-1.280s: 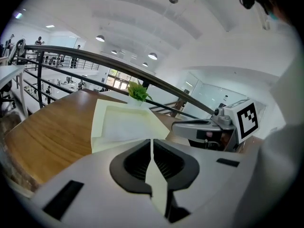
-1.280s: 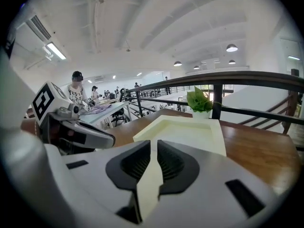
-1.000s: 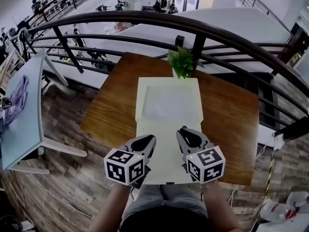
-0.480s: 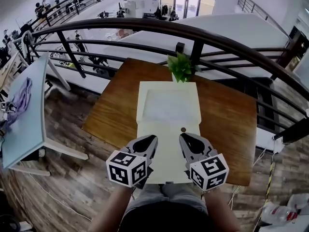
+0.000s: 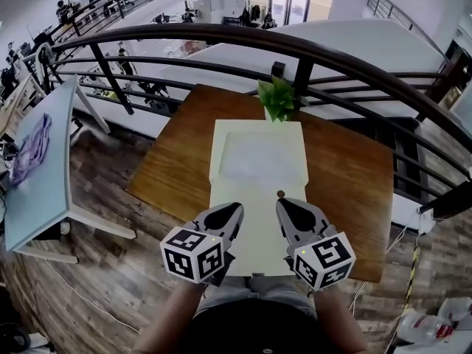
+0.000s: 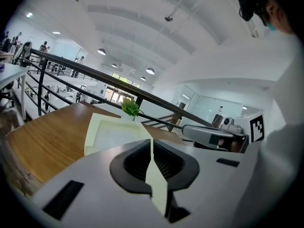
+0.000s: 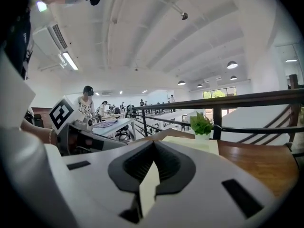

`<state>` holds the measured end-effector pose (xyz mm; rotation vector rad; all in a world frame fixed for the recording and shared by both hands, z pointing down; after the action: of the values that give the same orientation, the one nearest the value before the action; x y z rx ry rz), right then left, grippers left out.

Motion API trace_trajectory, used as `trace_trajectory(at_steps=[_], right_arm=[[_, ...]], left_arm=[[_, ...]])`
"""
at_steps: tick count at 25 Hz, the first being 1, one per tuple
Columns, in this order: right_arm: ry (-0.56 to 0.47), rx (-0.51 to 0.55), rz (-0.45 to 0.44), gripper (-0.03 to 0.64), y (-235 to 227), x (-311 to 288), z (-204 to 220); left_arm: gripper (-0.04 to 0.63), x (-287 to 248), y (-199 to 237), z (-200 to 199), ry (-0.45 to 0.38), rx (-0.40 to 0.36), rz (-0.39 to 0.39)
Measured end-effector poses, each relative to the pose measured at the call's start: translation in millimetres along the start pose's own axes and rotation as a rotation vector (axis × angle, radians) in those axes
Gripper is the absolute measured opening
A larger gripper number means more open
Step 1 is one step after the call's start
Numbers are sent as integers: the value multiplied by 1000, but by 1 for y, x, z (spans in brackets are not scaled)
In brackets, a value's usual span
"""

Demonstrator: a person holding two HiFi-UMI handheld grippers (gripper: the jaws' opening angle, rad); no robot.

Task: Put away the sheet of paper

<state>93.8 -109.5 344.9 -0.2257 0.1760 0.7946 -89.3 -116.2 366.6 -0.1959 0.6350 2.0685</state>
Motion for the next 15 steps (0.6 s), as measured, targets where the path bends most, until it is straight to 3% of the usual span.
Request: trace_trajectory(at_steps=[9, 15], right_arm=[[30, -16, -3, 26, -3, 2, 6], [29, -13, -27, 26, -3, 3, 9]], left_arm=[[26, -5, -2, 4, 54, -82, -32], [26, -6, -4, 5, 42, -79, -19]])
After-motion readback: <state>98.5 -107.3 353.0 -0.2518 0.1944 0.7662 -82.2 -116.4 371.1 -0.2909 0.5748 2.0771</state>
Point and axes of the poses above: the fingertips, and each gripper's own axes: x backward along the fingers, y to its left, z out of its underside, the point moved 8 cm from there along x, backward along the fingers, and after that the axes turned 7 degrees about -z, right-handed, at the moved point
